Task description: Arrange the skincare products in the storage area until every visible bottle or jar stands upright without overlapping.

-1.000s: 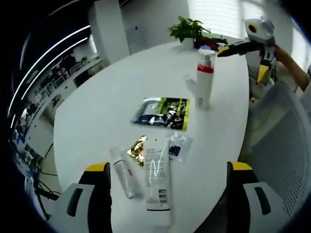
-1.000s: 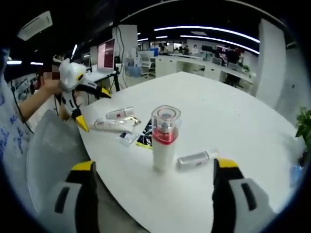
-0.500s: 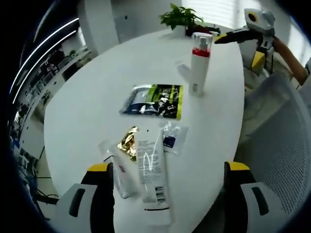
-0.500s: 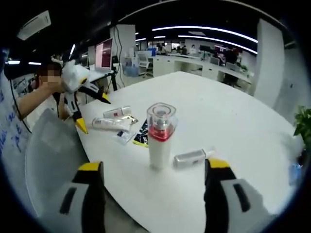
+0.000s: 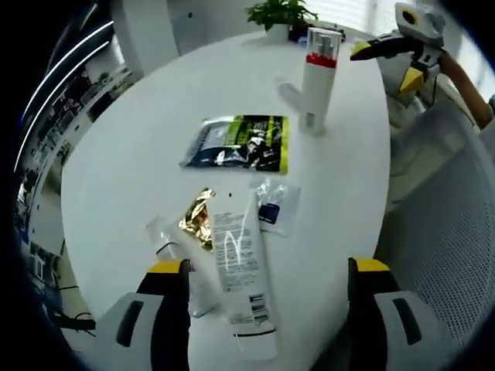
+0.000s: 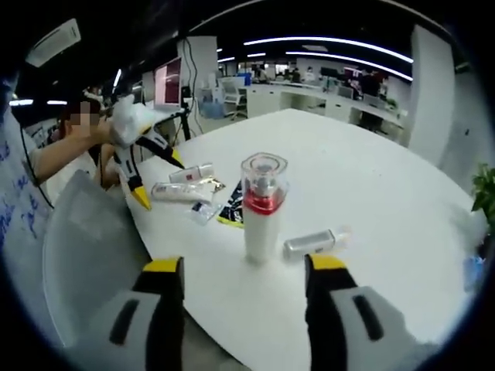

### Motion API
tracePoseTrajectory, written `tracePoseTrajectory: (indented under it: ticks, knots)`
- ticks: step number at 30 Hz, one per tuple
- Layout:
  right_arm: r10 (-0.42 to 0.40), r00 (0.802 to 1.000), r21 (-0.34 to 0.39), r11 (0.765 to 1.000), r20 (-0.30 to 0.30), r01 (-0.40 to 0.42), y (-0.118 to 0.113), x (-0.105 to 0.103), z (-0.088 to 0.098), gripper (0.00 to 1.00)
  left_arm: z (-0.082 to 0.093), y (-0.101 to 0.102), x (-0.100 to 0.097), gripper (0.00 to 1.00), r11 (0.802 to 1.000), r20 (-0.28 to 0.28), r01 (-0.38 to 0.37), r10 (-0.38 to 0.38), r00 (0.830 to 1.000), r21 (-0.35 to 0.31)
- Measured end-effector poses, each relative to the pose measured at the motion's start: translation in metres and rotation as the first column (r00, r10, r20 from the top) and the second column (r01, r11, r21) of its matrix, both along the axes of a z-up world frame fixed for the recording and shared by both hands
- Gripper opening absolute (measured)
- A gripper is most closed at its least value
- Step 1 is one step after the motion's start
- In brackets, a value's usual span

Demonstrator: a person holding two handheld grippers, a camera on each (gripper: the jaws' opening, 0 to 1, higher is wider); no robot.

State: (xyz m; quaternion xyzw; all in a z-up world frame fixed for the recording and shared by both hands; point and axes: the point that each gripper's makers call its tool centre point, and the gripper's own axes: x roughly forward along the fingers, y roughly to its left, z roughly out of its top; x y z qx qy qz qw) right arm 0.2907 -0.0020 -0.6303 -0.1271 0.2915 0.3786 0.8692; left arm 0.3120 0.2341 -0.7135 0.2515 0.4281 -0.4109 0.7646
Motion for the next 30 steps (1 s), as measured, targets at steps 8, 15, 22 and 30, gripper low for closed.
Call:
tracePoseTrajectory:
  ticks: [8,15,22,30]
  knots:
    - [-0.008,1.0,0.002,1.0,-0.001,0.008,-0.002,-0.001,0.0,0.62,-0.01,0.002,0.004,0.71,1.0,-0.027,0.002,-0.001,1.0,0.028]
    - [-0.002,1.0,-0.007,1.0,-0.016,0.002,-0.003,-0.004,-0.004,0.6,-0.011,0.001,0.009,0.62,1.0,-0.048,-0.02,0.021,0.999,0.018]
    - [-0.009,1.0,0.003,1.0,-0.017,0.009,-0.003,-0.004,-0.004,0.6,-0.014,0.0,0.012,0.54,1.0,-0.054,-0.002,0.003,0.999,0.031]
    - [-0.015,0.999,-0.005,1.0,-0.03,0.014,-0.006,-0.006,-0.009,0.6,-0.023,0.003,0.019,0.44,0.998,-0.067,-0.02,0.024,0.997,0.059]
